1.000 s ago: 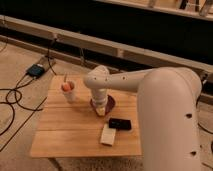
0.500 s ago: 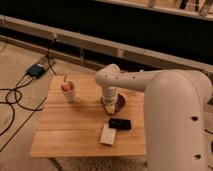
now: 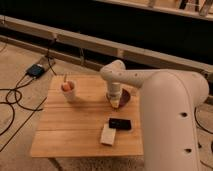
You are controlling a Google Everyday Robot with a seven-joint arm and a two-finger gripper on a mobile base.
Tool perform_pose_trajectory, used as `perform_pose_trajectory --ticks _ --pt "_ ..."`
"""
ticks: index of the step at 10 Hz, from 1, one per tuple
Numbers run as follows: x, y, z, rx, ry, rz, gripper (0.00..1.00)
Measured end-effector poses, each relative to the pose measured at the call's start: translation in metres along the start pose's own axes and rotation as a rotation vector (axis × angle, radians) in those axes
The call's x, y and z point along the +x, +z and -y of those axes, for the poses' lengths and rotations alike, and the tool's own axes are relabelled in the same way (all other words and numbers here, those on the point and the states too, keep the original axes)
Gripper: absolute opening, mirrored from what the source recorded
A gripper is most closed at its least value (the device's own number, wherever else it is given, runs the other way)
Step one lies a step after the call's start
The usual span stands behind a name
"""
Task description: Drag the ceramic bowl in a circle
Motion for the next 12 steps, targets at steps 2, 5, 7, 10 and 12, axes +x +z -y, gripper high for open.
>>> perform_pose_trajectory --ticks 2,5,7,10,12 --pt "-0.014 -0.002 0.019 0.019 0.006 0.009 0.0" --pt "-0.049 -0.01 0.036 0.037 -0.016 0.035 0.0" --pt "-0.076 -0.014 0.034 0.038 -0.056 0.055 0.0" --pt "-0.104 -0.015 0.012 0.012 -0.122 0.094 0.0" --pt "-0.113 -0.014 -0.014 -0.019 -0.171 0.11 0.0"
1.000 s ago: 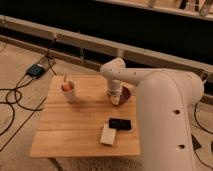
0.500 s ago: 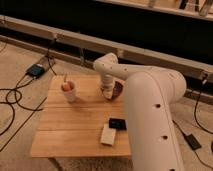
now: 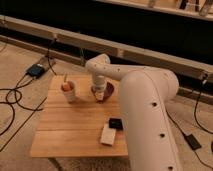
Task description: Drag the ceramic bowl in a circle
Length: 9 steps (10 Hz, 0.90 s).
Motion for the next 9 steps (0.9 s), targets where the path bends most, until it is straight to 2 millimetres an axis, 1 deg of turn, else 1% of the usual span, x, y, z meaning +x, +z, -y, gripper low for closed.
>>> perform_pose_trajectory --ticks 1,2,3,4,5,7,8,9 --pt "-0.004 0.003 -0.015 -0.02 -0.026 0.006 0.0" --pt "-0.006 0.006 -0.035 -0.046 -0.056 0.004 0.0" --pt "-0.005 0.009 -0.049 -0.065 -0.077 -0.001 0.0" --pt "-0.001 0.011 -0.061 -0.084 -0.09 -0.007 0.0" --pt "0.009 0.013 -0.072 -0.1 -0.093 -0.019 0.0" --pt "0.027 0.016 -0.079 -0.116 -0.069 -0.036 0.0" --pt "0.039 0.017 -0.078 -0.117 -0.044 -0.044 0.0" --pt "0.048 0.017 -0.073 -0.111 -0.017 -0.047 0.0"
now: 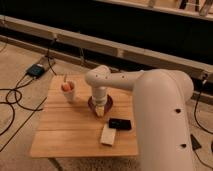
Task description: Drag the ceramic bowl in a circle
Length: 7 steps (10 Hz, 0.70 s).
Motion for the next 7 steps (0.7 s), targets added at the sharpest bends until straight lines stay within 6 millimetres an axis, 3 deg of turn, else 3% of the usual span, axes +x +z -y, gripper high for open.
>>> perform_pose_trajectory --ticks 3,7 --pt "0.017 0.0 0.024 0.031 0.069 0.008 0.0" --pt "0.013 -0.009 0.056 0.088 0.103 0.041 0.0"
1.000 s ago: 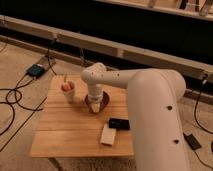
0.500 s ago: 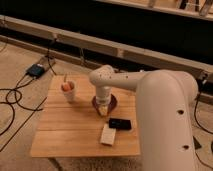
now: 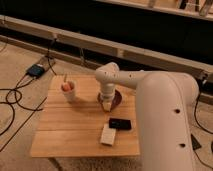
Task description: Drag the ceramic bowl in a circle
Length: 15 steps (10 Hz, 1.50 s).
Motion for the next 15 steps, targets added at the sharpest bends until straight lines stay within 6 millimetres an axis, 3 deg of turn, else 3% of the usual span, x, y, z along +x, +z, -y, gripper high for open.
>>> perform_pose_trajectory --ticks 3,10,11,15 --pt "-0.009 -0.007 0.01 0.028 0.004 0.031 0.03" --pt "-0.014 -0.007 0.003 0.053 -0.013 0.05 0.74" --pt "-0.014 -0.007 0.002 0.056 -0.013 0.05 0.79" --pt "-0.015 -0.012 0.0 0.067 -0.013 0.069 0.8"
